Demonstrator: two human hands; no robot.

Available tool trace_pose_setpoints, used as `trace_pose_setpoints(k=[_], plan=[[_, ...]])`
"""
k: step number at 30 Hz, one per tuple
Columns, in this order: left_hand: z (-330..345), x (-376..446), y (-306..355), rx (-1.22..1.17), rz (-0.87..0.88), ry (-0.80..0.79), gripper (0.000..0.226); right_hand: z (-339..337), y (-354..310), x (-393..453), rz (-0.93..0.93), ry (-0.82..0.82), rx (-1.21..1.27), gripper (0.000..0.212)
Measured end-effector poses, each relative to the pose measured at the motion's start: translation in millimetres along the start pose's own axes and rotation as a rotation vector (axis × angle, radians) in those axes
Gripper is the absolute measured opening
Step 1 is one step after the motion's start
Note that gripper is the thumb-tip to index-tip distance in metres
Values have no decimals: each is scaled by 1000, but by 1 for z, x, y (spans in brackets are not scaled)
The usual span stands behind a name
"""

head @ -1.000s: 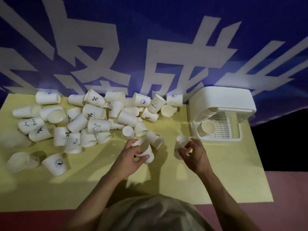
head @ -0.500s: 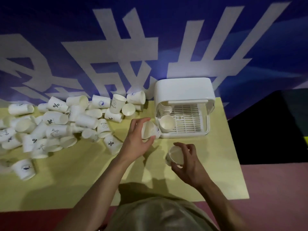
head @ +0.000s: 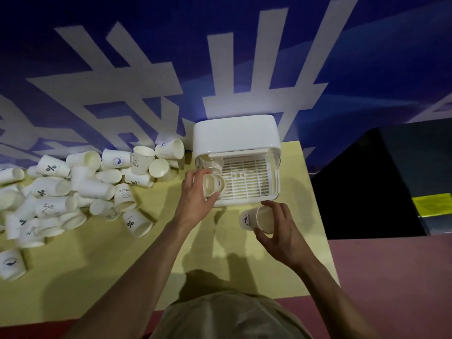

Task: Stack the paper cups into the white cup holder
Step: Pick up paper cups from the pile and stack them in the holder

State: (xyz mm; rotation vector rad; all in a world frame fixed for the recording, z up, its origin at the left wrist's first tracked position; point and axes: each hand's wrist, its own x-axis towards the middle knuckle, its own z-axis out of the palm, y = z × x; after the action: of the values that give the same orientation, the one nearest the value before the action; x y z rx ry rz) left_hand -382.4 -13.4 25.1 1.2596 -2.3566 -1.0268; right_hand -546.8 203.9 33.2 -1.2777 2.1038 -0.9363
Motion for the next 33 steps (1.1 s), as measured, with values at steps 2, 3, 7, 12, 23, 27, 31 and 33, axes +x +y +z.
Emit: trace_pose_setpoints(k=[2,3,7,12,23,27,31,33], plan=[[11,4,-8,38,-35,-60,67,-1,6,-2,22,6,8,67],[16,7,-13,72,-59,-101,68,-2,9,-3,30,8,10,67],[31,17,-30,212,-141,-253,73,-3,18,-5,62,9,12,66],[27,32,-30,196,-219,-335,81,-1,13,6,87,13,5,67],[-23,-39,-62,-21,-213,-183,69,29,-63,95,-170,-14,-125,62],[-53,-69,-100,38,-271,-39,56,57,-63,117,-145,-124,-331,66],[-71,-88,-136,83,-434,122,49,79,-56,126,-95,-260,-456,73],[-75,-91,-149,90,-513,151,50,85,-56,131,-77,-280,-490,74]])
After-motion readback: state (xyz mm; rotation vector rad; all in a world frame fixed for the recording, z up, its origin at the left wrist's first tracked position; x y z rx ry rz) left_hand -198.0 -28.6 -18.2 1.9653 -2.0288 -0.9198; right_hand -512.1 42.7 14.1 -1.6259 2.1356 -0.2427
